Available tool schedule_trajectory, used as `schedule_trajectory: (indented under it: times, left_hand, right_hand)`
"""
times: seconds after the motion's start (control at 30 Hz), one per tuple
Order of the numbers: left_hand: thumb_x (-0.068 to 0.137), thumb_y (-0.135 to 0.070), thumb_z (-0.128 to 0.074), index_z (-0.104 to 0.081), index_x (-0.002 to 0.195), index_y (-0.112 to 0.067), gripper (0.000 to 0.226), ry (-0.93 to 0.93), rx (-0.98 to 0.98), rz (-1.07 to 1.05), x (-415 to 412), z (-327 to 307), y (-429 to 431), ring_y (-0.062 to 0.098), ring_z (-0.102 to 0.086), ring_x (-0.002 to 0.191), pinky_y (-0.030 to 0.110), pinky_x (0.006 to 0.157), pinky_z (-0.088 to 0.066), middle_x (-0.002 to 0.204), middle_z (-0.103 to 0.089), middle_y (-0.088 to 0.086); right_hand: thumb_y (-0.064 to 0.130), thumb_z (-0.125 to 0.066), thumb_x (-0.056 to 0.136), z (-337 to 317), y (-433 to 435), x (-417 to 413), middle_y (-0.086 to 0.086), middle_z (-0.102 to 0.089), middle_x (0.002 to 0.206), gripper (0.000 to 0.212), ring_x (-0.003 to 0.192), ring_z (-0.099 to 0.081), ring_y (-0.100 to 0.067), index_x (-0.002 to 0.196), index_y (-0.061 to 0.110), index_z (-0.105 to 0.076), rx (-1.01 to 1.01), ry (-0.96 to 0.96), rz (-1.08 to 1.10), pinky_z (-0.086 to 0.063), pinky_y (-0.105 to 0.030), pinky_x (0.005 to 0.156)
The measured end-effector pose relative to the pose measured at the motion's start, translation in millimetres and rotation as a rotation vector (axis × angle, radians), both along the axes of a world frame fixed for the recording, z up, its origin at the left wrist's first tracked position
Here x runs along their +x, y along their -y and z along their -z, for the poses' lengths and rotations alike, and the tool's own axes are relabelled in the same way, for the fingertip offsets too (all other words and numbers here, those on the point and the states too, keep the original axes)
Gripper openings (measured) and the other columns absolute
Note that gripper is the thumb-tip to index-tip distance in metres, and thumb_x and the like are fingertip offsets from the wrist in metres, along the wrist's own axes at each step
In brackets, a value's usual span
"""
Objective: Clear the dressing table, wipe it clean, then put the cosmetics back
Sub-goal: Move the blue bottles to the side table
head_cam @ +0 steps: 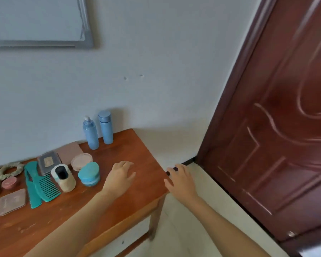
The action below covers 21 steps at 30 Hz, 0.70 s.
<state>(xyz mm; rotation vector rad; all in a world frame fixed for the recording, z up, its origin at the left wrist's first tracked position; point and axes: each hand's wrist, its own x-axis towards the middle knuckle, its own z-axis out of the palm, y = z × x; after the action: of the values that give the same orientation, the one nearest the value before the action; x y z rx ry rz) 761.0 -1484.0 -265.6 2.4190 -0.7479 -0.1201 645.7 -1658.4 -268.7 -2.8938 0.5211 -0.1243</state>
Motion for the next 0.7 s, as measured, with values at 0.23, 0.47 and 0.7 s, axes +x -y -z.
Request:
schedule_trajectory:
  times: [0.23, 0.47, 0.7]
  left_hand:
    - [0.095, -0.023, -0.045, -0.053, 0.124, -0.012, 0.032, 0.065, -0.114, 0.421, -51, -28, 7, 0.021, -0.037, 0.123, 0.03, 0.102, -0.031, 0.132, -0.049, 0.002]
    - [0.092, -0.014, -0.049, -0.054, 0.12, -0.001, 0.032, -0.029, -0.09, 0.77, -136, -27, -29, 0.027, -0.045, 0.116, 0.034, 0.104, -0.031, 0.123, -0.054, 0.013]
    - [0.091, -0.02, -0.05, -0.053, 0.123, -0.001, 0.037, -0.054, -0.085, 1.007, -235, -39, -40, 0.028, -0.045, 0.121, 0.033, 0.103, -0.027, 0.128, -0.053, 0.015]
  right_hand:
    - [0.041, -0.037, 0.089, -13, -55, -132, -0.01, -0.038, 0.137, 0.048, 0.13, -0.031, -0.029, 0.129, 0.016, -0.047, -0.028, 0.069, 0.463, -0.026, -0.038, 0.104]
    - [0.048, -0.052, 0.065, -25, -157, -247, -0.005, -0.068, 0.091, 0.036, 0.083, -0.068, -0.022, 0.088, 0.026, -0.069, -0.123, -0.037, 0.803, -0.055, -0.034, 0.062]
    - [0.045, -0.05, 0.067, -37, -223, -358, -0.005, -0.066, 0.09, 0.035, 0.082, -0.067, -0.025, 0.091, 0.023, -0.065, -0.19, -0.105, 1.001, -0.054, -0.034, 0.06]
